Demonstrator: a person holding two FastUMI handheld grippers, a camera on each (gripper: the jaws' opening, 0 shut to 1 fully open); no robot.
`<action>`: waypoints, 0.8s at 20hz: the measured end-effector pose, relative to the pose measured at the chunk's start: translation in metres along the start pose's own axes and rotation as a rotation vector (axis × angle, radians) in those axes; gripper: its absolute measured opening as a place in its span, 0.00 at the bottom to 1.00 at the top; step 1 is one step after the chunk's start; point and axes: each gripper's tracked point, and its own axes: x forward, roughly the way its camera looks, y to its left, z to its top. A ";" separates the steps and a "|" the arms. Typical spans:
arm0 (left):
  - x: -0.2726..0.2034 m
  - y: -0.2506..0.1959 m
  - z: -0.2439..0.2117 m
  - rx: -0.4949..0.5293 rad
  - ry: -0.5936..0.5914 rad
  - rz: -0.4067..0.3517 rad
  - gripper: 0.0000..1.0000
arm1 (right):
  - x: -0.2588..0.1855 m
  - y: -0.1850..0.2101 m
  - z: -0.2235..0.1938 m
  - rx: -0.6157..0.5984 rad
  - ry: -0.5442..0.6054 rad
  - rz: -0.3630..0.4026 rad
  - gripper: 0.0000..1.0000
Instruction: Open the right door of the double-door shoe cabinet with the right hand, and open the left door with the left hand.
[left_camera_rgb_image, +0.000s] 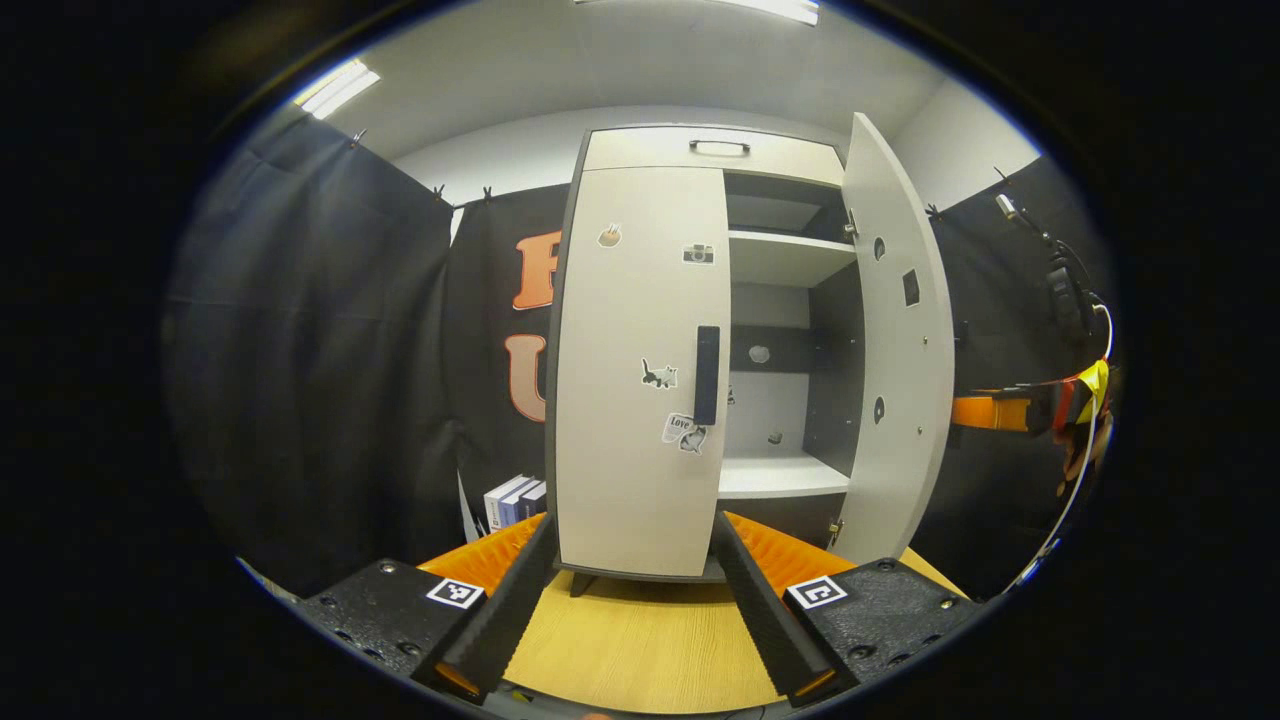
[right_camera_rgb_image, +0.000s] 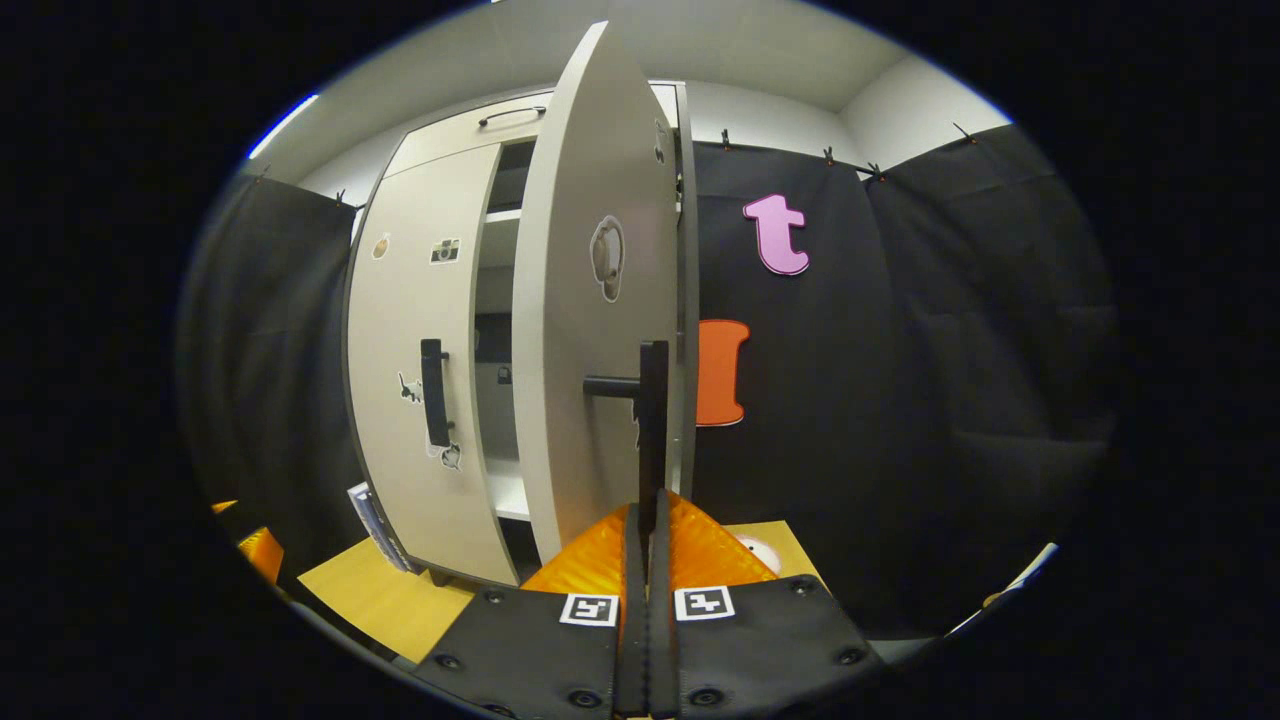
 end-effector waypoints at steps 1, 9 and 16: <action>0.003 -0.004 0.000 0.001 0.002 -0.007 0.95 | 0.000 -0.004 0.000 0.001 0.000 -0.011 0.07; 0.025 -0.031 0.005 0.019 0.017 -0.025 0.95 | -0.003 -0.032 0.001 0.056 -0.005 -0.094 0.07; 0.062 -0.046 -0.002 0.006 0.048 -0.044 0.95 | -0.013 -0.046 0.010 0.039 -0.050 -0.126 0.08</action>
